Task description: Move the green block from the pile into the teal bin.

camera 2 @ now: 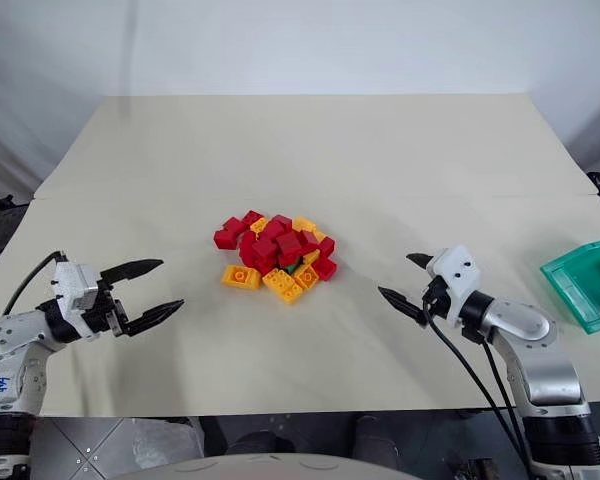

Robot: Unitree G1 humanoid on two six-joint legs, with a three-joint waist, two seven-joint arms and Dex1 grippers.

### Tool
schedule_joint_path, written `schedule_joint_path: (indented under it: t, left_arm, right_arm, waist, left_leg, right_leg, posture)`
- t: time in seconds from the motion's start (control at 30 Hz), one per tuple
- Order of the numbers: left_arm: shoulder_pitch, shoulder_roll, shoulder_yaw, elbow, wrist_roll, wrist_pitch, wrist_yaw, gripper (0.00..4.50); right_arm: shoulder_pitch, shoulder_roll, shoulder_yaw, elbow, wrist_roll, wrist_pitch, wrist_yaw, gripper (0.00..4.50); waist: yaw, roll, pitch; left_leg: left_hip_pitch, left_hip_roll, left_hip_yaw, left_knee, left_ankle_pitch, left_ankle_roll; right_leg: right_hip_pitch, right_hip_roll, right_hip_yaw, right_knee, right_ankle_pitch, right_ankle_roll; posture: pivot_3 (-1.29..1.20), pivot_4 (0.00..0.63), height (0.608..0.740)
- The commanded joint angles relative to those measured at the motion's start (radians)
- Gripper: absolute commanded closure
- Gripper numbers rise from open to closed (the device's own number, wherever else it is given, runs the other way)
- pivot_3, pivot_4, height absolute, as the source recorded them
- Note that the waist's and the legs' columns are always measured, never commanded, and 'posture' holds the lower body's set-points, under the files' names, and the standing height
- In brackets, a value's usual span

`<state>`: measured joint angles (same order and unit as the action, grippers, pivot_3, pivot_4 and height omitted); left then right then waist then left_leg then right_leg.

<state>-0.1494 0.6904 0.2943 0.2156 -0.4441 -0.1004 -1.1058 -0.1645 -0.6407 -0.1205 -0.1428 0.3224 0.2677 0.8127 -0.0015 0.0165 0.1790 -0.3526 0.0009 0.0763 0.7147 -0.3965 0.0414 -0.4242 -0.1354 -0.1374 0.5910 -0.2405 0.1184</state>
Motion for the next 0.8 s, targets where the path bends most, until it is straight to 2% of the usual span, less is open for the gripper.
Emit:
schedule_joint_path:
  t: [0.03,0.33,0.43,0.67,0.8]
  left_arm:
    - [-0.035,0.018,0.003,0.011,0.004,0.024,0.015,0.00]
    - [-0.081,0.019,-0.002,0.003,0.019,0.106,0.087,0.00]
    - [-0.095,0.040,-0.031,0.021,0.082,0.128,0.124,0.00]
    - [-0.148,0.032,-0.023,0.055,0.019,0.133,0.039,0.00]
    - [-0.146,0.038,-0.042,0.037,-0.018,0.116,-0.082,0.00]
  right_arm:
    - [-0.026,0.007,-0.012,-0.029,0.013,0.001,-0.015,0.03]
    - [-0.044,0.009,-0.024,-0.123,0.043,0.095,-0.070,0.03]
    - [-0.058,0.013,-0.014,-0.158,0.037,0.134,-0.110,0.03]
    - [-0.091,0.015,0.049,-0.271,0.057,0.268,-0.132,0.03]
    - [-0.166,0.052,0.122,-0.382,0.138,0.425,-0.149,0.91]
  waist:
    - [0.000,0.000,0.000]
    - [0.000,0.000,0.000]
    - [0.000,0.000,0.000]
    - [0.000,0.000,0.000]
    - [-0.003,0.000,0.000]
  left_leg:
    - [0.000,0.000,0.000,0.000,0.000,0.000]
    - [0.000,0.000,0.002,0.000,0.000,0.000]
    - [0.000,0.000,0.002,0.000,0.000,0.000]
    - [0.000,0.001,0.003,0.000,0.000,0.000]
    - [0.000,0.001,0.003,0.000,0.000,0.000]
  right_leg:
    - [0.000,0.000,0.000,0.000,0.000,0.000]
    - [-0.001,0.001,0.002,0.000,0.000,0.000]
    - [-0.001,0.001,0.002,0.000,0.000,0.000]
    - [-0.002,0.001,0.002,0.001,0.000,0.000]
    - [-0.003,0.002,0.003,0.001,0.000,0.000]
  posture:
    - [0.00,0.150,0.740]
    - [0.00,0.150,0.740]
    - [0.00,0.150,0.740]
    - [0.00,0.150,0.740]
    - [0.00,0.150,0.740]
